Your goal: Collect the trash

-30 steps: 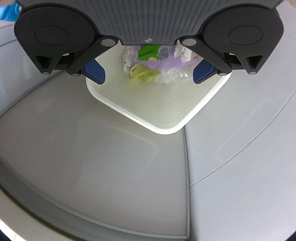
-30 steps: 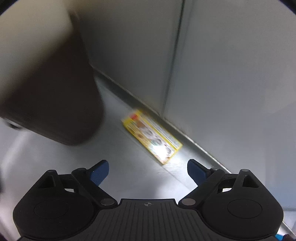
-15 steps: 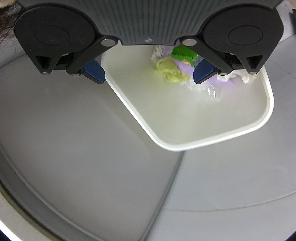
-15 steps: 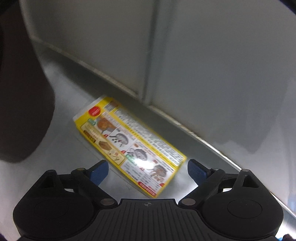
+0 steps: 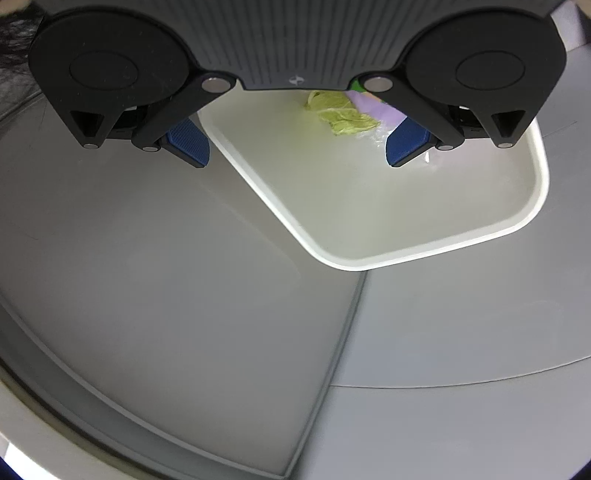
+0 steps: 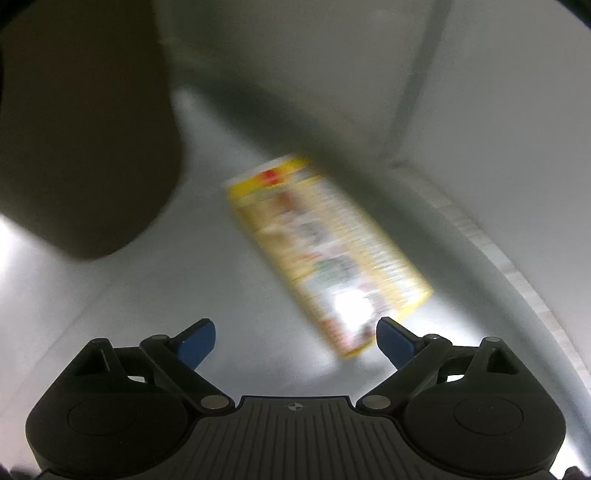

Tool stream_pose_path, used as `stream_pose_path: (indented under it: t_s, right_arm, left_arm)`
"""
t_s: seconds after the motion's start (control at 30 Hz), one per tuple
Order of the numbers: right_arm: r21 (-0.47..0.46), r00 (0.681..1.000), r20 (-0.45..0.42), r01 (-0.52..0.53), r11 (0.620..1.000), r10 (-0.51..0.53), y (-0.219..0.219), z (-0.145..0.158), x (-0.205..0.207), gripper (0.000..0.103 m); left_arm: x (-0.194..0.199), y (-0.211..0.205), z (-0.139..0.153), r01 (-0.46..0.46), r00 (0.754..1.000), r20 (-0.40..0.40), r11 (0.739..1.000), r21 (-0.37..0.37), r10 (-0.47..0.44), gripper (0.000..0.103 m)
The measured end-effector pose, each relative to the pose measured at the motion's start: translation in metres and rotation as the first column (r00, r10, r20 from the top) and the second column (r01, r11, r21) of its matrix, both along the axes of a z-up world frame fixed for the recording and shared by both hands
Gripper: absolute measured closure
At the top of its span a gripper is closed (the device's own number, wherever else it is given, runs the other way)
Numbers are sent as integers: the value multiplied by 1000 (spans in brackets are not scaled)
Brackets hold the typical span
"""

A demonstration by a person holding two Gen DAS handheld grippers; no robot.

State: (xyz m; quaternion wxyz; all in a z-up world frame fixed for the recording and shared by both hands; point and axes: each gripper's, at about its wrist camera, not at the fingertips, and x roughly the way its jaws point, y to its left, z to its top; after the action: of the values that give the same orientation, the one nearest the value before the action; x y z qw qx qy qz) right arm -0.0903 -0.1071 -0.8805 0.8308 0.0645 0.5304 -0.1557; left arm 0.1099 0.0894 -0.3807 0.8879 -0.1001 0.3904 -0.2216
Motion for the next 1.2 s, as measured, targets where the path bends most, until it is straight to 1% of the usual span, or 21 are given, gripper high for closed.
stream_pose_path:
  t_s: [0.07, 0.13, 0.17, 0.2, 0.27, 0.3, 0.33, 0.4, 0.47, 0.5, 0.57, 0.6, 0.63, 0.7, 0.77, 0.9, 0.93, 1.0, 1.07, 1.1, 1.2]
  right_arm:
    - [-37, 1000, -16, 8, 999, -9, -10, -4, 7, 6]
    - [-40, 999, -38, 7, 999, -8, -23, -9, 15, 6]
    - [-18, 998, -56, 28, 999, -29, -29, -15, 19, 3]
    - [-25, 998, -58, 33, 999, -34, -27, -18, 20, 0]
    - [-92, 996, -89, -1, 996, -7, -19, -24, 22, 0]
    - [-111, 995, -102, -24, 994, 12, -15, -27, 22, 0]
    - [-77, 993, -113, -53, 996, 44, -12, -30, 22, 0]
    - [-42, 991, -119, -72, 997, 67, -8, -32, 18, 0]
    - [86, 985, -152, -75, 993, 88, -6, -35, 15, 1]
    - [122, 981, -165, -81, 989, 101, -2, -36, 13, 1]
    - [121, 979, -152, -116, 986, 134, 10, -30, 6, 1]
    - [102, 981, -137, -126, 987, 139, 15, -25, 4, 1]
    - [76, 983, -121, -128, 989, 137, 20, -19, -1, 1]
    - [1, 989, -95, -115, 993, 114, 21, -12, -1, 0]
    - [-39, 993, -83, -83, 996, 79, 12, -11, 6, 0]
    - [-21, 995, -98, 28, 999, -30, -15, -17, 21, 0]
    - [-12, 994, -101, 50, 999, -51, -26, -24, 33, 0]
    - [-16, 993, -86, 80, 997, -81, -27, -23, 33, 0]
    - [-29, 995, -89, 47, 998, -49, -22, -23, 33, 0]
    - [-32, 996, -88, 10, 999, -13, -9, -22, 32, 0]
    - [2, 991, -89, -98, 995, 98, 5, -12, 20, 0]
  left_arm:
    - [-1, -2, -4, 5, 1000, 0, 1000, -5, -5, 1]
    - [-2, -4, -9, 8, 1000, -16, 1000, -10, -8, 1]
    - [-2, -6, -12, 9, 1000, -24, 1000, -11, -9, 1]
    - [-1, -8, -14, 11, 1000, -26, 1000, -11, -11, 1]
    - [-2, -9, -17, 12, 1000, -28, 1000, -17, -13, 1]
    - [-2, -9, -18, 11, 999, -32, 1000, -22, -12, 1]
    - [-1, -9, -19, 10, 999, -40, 1000, -22, -11, 1]
    - [0, -8, -20, 11, 999, -49, 1000, -15, -12, 1]
    - [0, -6, -18, 10, 999, -39, 1000, -3, -10, 1]
    - [0, -5, -17, 7, 1000, -28, 1000, 3, -7, 1]
    - [-8, -6, -11, 0, 1000, -7, 1000, 6, 0, 1]
    - [-9, -8, -15, -4, 1000, -2, 1000, 3, 4, 1]
    - [-8, -8, -13, -7, 1000, 2, 1000, 1, 7, 1]
    - [-8, -7, -12, -11, 1000, 7, 1000, -3, 11, 1]
    - [-8, -6, -8, -10, 1000, 8, 1000, -8, 10, 1]
    - [-9, -8, -8, 5, 1000, 10, 1000, -6, -5, 1]
    - [-9, -8, -8, 8, 1000, 11, 1000, -4, -8, 1]
    - [-10, -6, -7, 10, 1000, 12, 1000, -3, -10, 1]
    - [-9, -5, -6, 7, 1000, 12, 1000, -6, -7, 1]
    - [-8, -5, -6, 5, 1000, 9, 1000, -7, -5, 1]
    - [-9, -3, -4, 0, 1000, 11, 1000, -6, 0, 1]
